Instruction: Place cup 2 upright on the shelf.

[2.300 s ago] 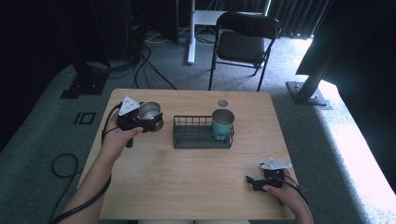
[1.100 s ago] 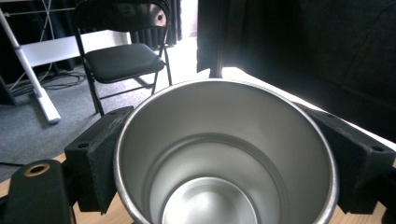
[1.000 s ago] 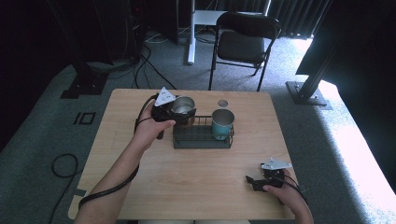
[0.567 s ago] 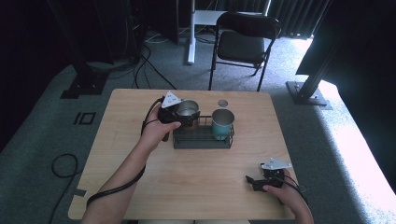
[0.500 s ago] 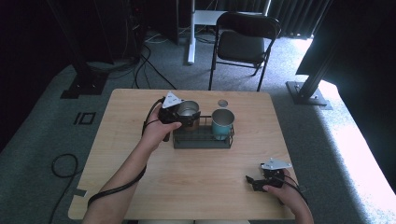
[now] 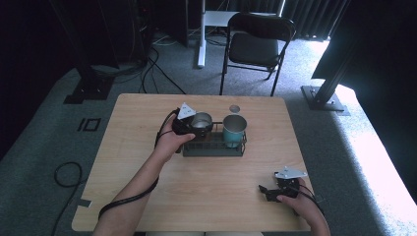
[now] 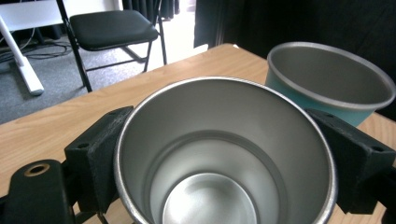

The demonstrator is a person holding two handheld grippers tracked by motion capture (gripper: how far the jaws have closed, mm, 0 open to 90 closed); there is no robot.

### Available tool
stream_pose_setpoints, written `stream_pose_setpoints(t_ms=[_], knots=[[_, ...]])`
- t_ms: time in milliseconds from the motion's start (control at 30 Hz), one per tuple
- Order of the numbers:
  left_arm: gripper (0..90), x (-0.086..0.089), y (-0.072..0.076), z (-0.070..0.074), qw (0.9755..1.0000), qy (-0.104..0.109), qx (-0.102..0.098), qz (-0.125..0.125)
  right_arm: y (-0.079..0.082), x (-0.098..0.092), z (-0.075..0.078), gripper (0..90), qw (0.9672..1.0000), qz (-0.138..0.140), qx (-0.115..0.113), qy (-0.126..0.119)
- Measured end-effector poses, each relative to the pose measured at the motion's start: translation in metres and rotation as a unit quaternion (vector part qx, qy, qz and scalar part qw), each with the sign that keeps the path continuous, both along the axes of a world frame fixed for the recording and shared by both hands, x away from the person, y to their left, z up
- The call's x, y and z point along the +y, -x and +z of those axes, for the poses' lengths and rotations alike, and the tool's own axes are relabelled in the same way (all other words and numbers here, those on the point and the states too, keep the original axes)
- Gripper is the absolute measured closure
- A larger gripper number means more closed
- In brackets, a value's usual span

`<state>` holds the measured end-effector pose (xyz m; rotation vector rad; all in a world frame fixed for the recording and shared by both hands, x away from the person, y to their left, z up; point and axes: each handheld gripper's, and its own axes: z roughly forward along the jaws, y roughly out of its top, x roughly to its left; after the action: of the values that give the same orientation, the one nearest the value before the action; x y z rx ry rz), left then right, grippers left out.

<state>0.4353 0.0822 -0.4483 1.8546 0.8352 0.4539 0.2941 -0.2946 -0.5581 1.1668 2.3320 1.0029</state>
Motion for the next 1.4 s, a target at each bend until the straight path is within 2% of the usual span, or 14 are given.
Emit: stream_pose_setpoints(t_ms=[100, 400, 533, 633, 867, 967, 1000, 1133, 1267, 1400], knots=[[13.9, -0.002, -0.001, -0.008, 1.0, -0.005, 0.006, 0.001, 0.0, 0.0, 0.0, 11.1, 1.0, 0.0, 0.0, 0.0], [13.8, -0.007, -0.001, -0.018, 0.9997, -0.02, 0.01, -0.004, 0.0, 0.0, 0.0, 11.1, 1.0, 0.0, 0.0, -0.001], [13.8, -0.009, -0.001, -0.024, 0.9992, -0.038, 0.011, -0.007, 0.0, 0.0, 0.0, 11.1, 1.0, 0.0, 0.0, -0.001], [13.8, -0.009, -0.001, -0.028, 0.9993, -0.036, 0.009, -0.01, 0.0, 0.0, 0.0, 11.1, 1.0, 0.0, 0.0, -0.001], [13.4, -0.012, 0.0, -0.028, 0.9988, -0.048, 0.005, -0.014, 0.0, 0.0, 0.0, 11.1, 1.0, 0.0, 0.0, 0.0], [5.6, -0.012, 0.001, -0.026, 0.9985, -0.05, 0.008, -0.022, 0.0, 0.0, 0.0, 11.1, 1.0, 0.0, 0.0, 0.0], [3.9, -0.012, 0.002, -0.024, 0.9986, -0.047, 0.001, -0.021, 0.0, 0.0, 0.0, 11.1, 1.0, 0.0, 0.0, 0.0], [2.6, -0.008, 0.004, -0.017, 0.9993, -0.035, -0.007, -0.01, 0.0, 0.0, 0.0, 11.1, 1.0, 0.0, 0.0, 0.0], [2.6, -0.004, 0.006, -0.012, 0.9993, -0.035, -0.005, -0.014, 0.0, 0.0, 0.0, 11.1, 1.0, 0.0, 0.0, 0.0], [2.6, 0.002, 0.01, -0.008, 0.9994, -0.032, -0.009, -0.005, 0.0, 0.0, 0.0, 11.1, 1.0, 0.0, 0.0, 0.0]])
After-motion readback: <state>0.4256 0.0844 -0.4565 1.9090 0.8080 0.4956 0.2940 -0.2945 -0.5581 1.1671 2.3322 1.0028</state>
